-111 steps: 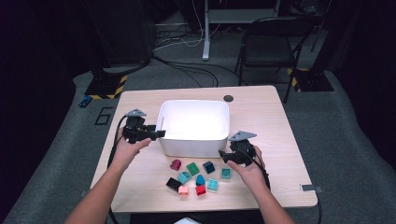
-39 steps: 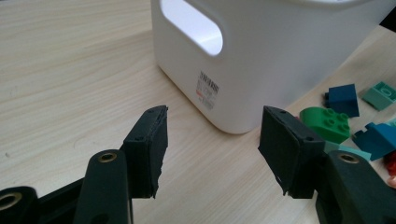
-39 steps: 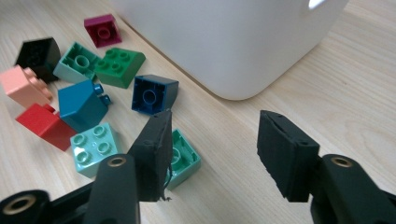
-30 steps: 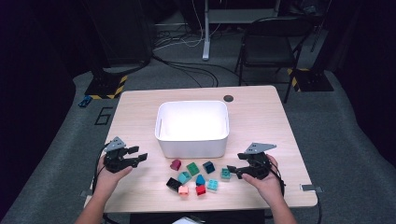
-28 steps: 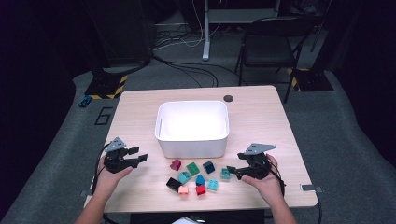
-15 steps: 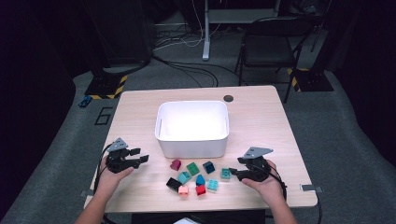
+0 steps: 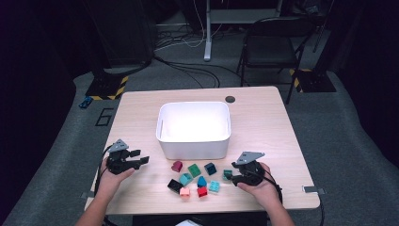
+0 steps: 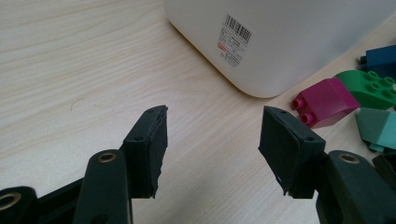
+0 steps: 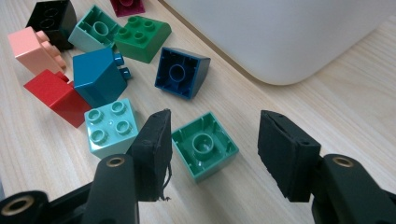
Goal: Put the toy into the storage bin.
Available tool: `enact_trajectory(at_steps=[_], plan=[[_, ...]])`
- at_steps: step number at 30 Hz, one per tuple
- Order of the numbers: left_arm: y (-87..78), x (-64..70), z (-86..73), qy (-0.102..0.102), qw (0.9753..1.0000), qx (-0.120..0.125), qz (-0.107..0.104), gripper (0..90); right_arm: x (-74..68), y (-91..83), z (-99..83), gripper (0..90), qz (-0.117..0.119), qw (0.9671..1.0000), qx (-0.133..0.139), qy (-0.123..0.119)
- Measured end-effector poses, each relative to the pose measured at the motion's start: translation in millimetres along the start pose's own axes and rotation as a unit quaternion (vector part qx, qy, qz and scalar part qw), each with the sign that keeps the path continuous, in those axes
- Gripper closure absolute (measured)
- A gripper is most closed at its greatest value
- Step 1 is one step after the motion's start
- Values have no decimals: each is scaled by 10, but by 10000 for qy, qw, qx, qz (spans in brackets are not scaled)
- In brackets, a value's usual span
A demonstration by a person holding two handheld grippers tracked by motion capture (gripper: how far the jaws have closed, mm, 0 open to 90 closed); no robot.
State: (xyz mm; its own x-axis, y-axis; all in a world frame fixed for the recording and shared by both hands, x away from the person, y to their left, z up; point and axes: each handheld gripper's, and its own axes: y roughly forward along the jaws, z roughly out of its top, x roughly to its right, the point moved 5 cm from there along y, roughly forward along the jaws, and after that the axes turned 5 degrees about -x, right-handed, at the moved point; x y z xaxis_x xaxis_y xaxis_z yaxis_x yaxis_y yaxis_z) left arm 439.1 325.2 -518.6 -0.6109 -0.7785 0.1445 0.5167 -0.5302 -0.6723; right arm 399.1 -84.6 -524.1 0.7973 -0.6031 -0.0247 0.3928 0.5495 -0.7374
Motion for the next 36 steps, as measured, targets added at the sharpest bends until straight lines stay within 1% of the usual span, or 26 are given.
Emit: enact_trajectory(at_steps=[3,5,6,7,8,9,11,12,13,16,17,19,20,21,23,24,26,27,31,33,34,36], plan=[[12,6,-1,14,10000,36,17,415,-3,35,18,429,60,10000,-40,-68],[7,5,-6,34,10000,7,12,414,2,63,26,418,66,9998,-78,-156],[6,4,-11,29,10000,44,10,415,1,77,31,412,95,9998,-78,-161],[6,2,-16,-28,10000,68,-12,415,0,88,35,411,131,9997,-93,-165],[4,-2,-20,-43,10000,53,-14,415,-1,99,36,410,147,9997,-110,-172],[7,-5,-19,-73,9999,94,-8,415,-2,109,34,407,153,9996,-129,-179],[-7,-17,-20,-61,10000,55,-32,415,-3,139,26,408,173,9995,-191,-208],[-2,-15,-21,-105,9999,95,-11,415,2,154,18,408,190,9993,-225,-215],[2,-16,-22,-109,9999,122,2,415,8,171,13,409,202,9993,-241,-211],[-9,-25,-25,-90,9999,82,-15,415,8,203,3,418,308,9990,-290,-162],[-13,-30,-25,-89,9999,64,-19,415,4,212,-1,428,335,9989,-306,-154],[-11,-34,-23,-143,9998,104,-14,415,1,222,-9,451,372,9985,-333,-220],[-12,-41,-25,-131,9999,101,-8,415,-9,220,-20,459,379,9984,-378,-168],[-7,-43,-24,-156,9997,160,21,415,-8,222,-27,475,393,9982,-397,-223],[-21,-48,-28,-143,9998,115,13,415,-13,220,-43,501,399,9979,-447,-253],[-22,-46,-26,-192,9997,146,3,415,-17,221,-48,522,398,9978,-461,-254],[-17,-57,-21,-223,9995,205,33,415,-30,217,-59,561,393,9977,-487,-271],[-20,-64,-23,-231,9996,160,19,415,-30,214,-62,576,399,9975,-494,-319],[-20,-83,-24,-293,9994,167,43,416,-31,204,-65,581,362,9976,-514,-279],[-17,-87,-21,-317,9993,215,45,416,-30,195,-67,583,375,9976,-529,-247],[-24,-90,-24,-309,9994,169,36,416,-30,188,-67,584,400,9976,-522,-215],[-26,-95,-25,-311,9994,172,49,416,-22,169,-64,584,398,9978,-507,-165]])
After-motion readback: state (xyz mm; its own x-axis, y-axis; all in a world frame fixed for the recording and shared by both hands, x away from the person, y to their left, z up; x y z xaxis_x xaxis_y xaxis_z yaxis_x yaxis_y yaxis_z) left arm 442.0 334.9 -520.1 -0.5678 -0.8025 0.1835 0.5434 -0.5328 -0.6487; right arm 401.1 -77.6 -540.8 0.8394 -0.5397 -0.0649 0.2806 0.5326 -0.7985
